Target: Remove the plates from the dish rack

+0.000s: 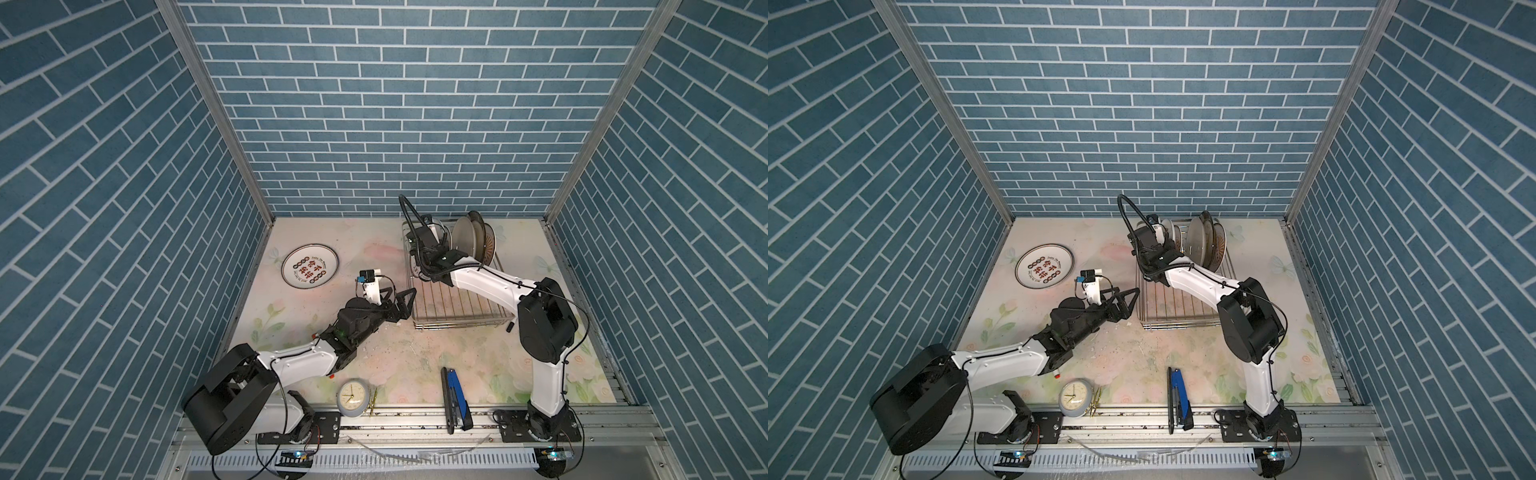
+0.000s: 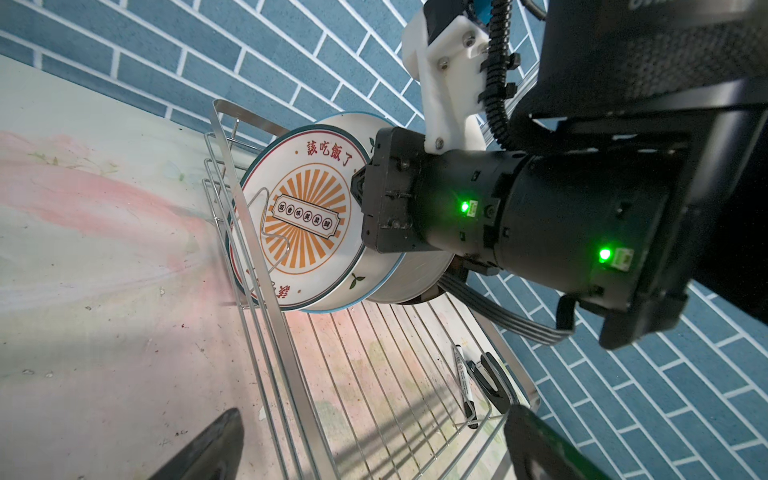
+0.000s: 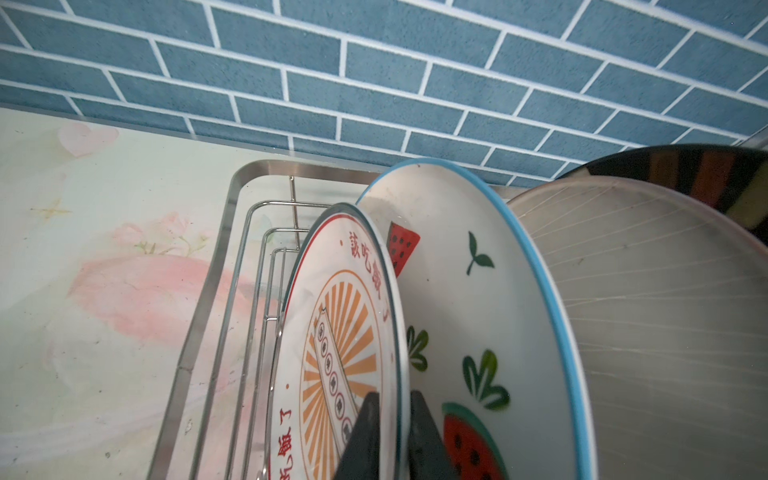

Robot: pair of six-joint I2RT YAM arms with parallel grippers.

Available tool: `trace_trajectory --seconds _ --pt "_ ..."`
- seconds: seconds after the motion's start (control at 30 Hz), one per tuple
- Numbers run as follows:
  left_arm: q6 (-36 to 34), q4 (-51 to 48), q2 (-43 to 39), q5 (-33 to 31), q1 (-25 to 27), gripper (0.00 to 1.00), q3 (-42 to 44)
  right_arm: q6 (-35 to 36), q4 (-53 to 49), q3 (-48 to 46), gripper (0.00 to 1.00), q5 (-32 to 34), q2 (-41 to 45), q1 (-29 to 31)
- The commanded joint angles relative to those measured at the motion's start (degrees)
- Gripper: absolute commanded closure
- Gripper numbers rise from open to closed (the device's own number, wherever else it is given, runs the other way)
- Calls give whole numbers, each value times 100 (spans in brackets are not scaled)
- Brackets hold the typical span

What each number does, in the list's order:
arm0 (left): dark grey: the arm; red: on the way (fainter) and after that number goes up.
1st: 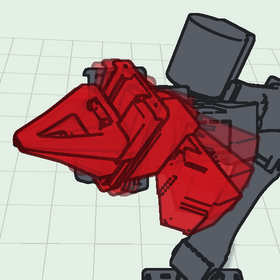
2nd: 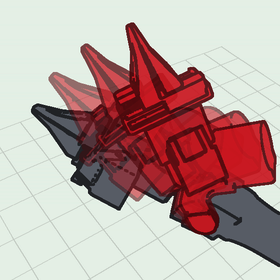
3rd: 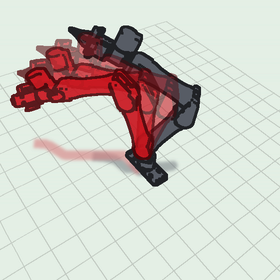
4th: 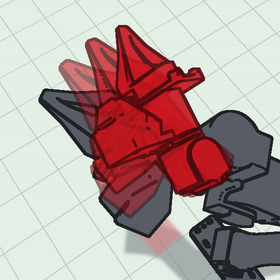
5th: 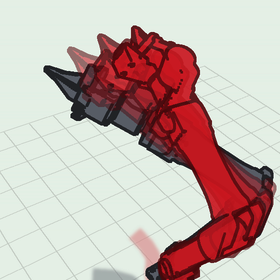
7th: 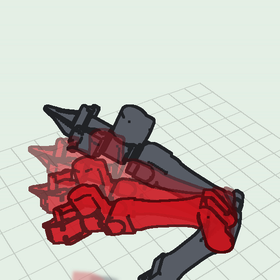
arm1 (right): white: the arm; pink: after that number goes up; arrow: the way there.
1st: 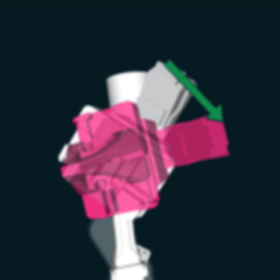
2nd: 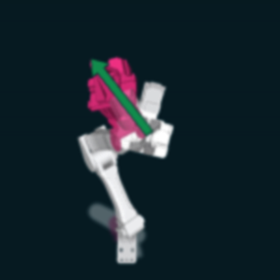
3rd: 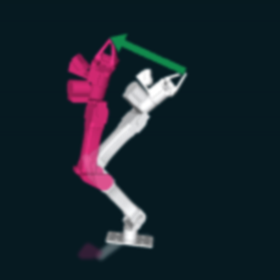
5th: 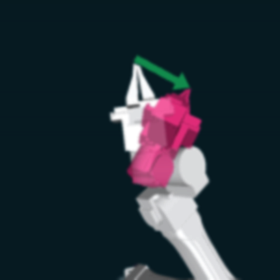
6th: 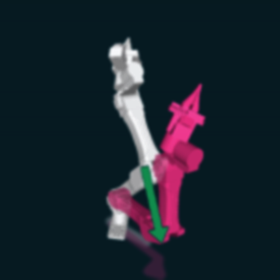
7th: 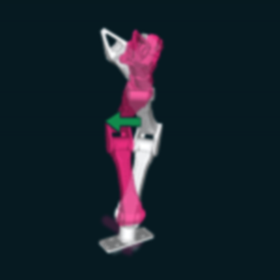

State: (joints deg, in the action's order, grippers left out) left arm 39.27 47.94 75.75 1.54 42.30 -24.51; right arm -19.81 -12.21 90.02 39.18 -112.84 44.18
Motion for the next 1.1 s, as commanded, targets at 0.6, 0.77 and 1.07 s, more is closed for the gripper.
trace_trajectory --seconds 0.6,0.77,1.07 --pt "-46 -101 -366 -427 7 0 87 -110 -1170 1661 100 1280 -790 259" --pt "-27 39 -403 -427 8 0 166 154 -1083 1663 100 1499 -643 344" --pt "-17 225 -498 -386 -3 0 272 1068 -357 1286 100 2159 -285 528"
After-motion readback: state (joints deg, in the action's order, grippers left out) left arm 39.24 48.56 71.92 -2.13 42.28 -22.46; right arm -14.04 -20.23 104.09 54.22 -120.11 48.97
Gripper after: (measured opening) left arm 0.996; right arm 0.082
